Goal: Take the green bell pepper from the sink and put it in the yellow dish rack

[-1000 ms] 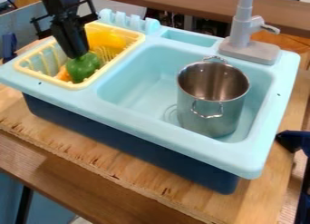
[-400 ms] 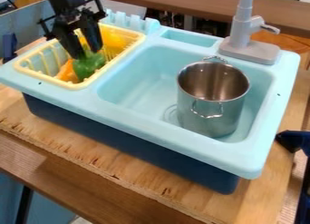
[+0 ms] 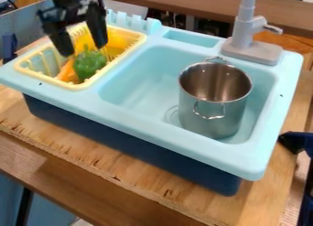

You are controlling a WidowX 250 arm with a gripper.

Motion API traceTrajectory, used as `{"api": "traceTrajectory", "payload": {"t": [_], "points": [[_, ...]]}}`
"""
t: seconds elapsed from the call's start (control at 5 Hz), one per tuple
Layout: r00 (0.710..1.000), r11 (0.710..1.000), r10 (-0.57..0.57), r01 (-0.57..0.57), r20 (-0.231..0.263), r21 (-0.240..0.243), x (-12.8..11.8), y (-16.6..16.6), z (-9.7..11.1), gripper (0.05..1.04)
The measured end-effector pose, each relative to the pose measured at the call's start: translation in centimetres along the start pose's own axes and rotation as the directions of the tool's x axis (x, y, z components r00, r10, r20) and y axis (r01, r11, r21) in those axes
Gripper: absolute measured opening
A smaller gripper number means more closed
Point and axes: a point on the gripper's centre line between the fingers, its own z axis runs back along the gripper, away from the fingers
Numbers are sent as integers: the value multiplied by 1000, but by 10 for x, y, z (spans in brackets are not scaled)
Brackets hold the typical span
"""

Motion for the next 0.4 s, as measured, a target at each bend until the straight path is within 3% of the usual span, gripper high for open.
{"api": "traceTrajectory", "payload": {"t": [0.2, 0.4], "points": [[997, 992, -72, 71, 1, 107, -10, -17, 22, 999], [990, 959, -135, 139, -33, 246, -35, -31, 45, 999]]}}
